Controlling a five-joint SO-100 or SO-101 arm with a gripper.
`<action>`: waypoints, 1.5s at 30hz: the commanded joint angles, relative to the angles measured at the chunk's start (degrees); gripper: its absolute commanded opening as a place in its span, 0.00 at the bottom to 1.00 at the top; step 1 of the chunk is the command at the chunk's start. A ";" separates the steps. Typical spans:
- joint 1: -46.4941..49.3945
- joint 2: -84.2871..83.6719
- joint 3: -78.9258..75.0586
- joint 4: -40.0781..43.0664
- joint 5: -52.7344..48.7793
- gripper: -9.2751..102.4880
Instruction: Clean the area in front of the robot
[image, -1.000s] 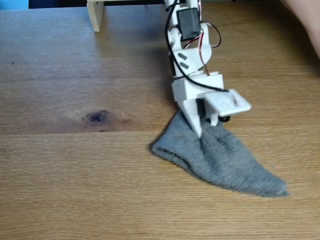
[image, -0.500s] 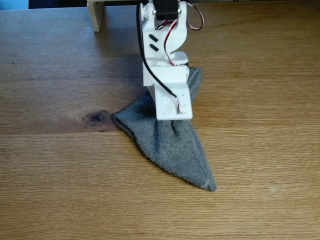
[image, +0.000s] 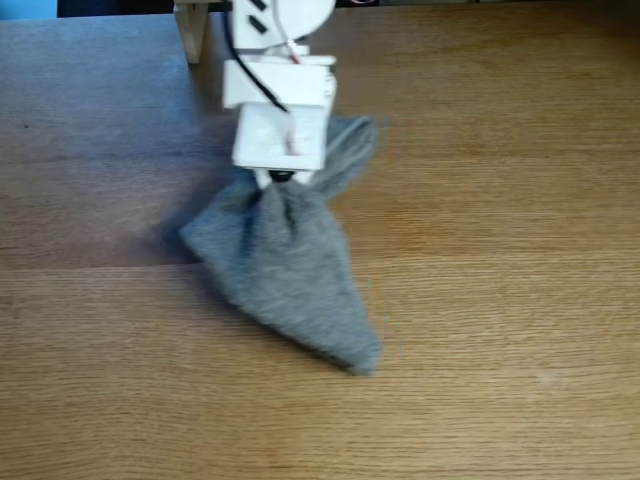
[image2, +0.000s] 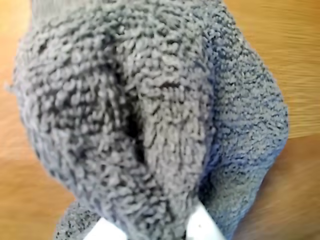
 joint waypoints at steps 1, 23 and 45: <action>8.61 -0.53 -1.76 -5.27 -1.32 0.08; 2.46 -24.96 -0.97 -18.19 -1.05 0.08; -13.71 -15.29 -0.88 -11.43 6.24 0.08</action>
